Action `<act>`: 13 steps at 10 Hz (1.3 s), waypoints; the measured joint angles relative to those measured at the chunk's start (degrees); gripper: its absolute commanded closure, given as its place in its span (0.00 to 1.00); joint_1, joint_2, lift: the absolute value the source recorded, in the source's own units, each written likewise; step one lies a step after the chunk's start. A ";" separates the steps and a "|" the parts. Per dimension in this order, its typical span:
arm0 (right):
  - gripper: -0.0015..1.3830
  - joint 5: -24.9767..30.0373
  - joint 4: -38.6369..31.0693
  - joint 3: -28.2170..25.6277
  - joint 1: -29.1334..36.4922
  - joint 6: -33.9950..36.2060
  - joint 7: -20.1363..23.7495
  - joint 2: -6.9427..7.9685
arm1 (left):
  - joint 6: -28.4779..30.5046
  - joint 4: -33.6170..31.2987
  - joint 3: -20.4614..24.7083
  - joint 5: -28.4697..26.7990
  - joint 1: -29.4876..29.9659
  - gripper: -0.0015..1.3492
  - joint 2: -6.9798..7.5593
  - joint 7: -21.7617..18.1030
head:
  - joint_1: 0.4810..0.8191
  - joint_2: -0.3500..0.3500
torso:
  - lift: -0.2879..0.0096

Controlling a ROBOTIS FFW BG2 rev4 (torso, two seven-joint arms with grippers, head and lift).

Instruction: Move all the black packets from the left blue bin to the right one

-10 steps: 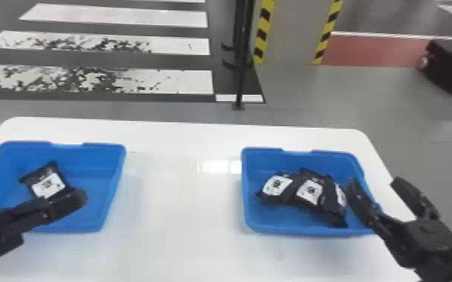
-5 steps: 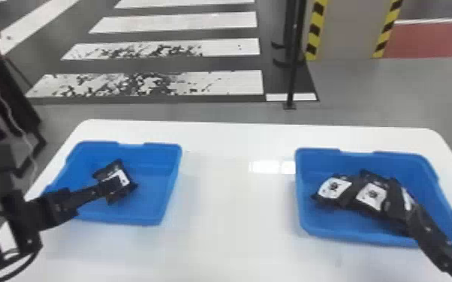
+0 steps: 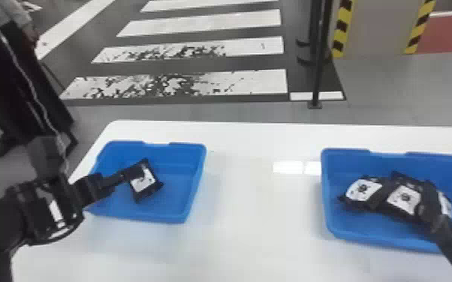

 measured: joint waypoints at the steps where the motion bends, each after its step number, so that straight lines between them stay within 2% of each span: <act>1: 0.13 -0.31 0.14 0.00 -0.06 0.26 0.04 -0.04 | -0.34 3.66 -0.67 0.63 -1.92 0.17 0.60 0.81 | 0.63 0.76 | 0.46; 3: 0.13 -0.93 0.54 0.00 -0.20 0.93 0.11 -0.18 | -0.84 10.18 -2.56 1.97 -5.18 0.17 1.57 2.78 | 0.63 0.74 | 0.46; 6: 0.13 -2.34 1.39 0.00 -0.38 2.15 0.52 -0.28 | -3.06 15.76 -4.53 5.15 -7.58 0.22 1.64 7.14 | 0.63 0.72 | 0.46; 7: 0.13 -2.62 1.67 0.00 -0.52 2.67 0.75 -0.30 | -3.48 18.09 -4.92 5.48 -8.87 0.29 1.85 7.78 | 0.63 0.72 | 0.46; 8: 0.13 -3.14 2.16 0.00 -0.76 3.25 1.06 -0.31 | -4.16 19.79 -5.25 5.99 -9.66 0.42 2.06 8.72 | 0.63 0.72 | 0.46; 9: 0.13 -3.58 2.60 0.00 -0.96 3.69 1.26 -0.31 | -5.35 21.30 -5.44 6.64 -10.17 0.48 2.14 9.93 | 0.63 0.73 | 0.46; 10: 0.14 -3.95 2.85 0.00 -1.03 3.98 1.35 -0.31 | -7.20 22.47 -5.64 7.70 -10.33 0.49 2.15 11.75 | 0.63 0.73 | 0.46; 11: 0.14 -4.32 2.99 0.00 -1.10 4.23 1.44 -0.37 | -8.83 23.03 -5.90 8.55 -10.28 0.71 2.18 12.74 | 0.63 0.74 | 0.46; 12: 0.14 -4.52 3.10 0.00 -1.18 4.45 1.52 -0.41 | -9.29 23.24 -6.76 8.82 -10.13 0.88 2.51 12.77 | 0.63 0.73 | 0.46; 13: 0.14 -4.99 3.26 0.00 -1.16 4.62 1.61 -0.46 | -9.37 23.30 -8.32 9.11 -9.69 0.88 2.99 12.77 | 0.63 0.73 | 0.46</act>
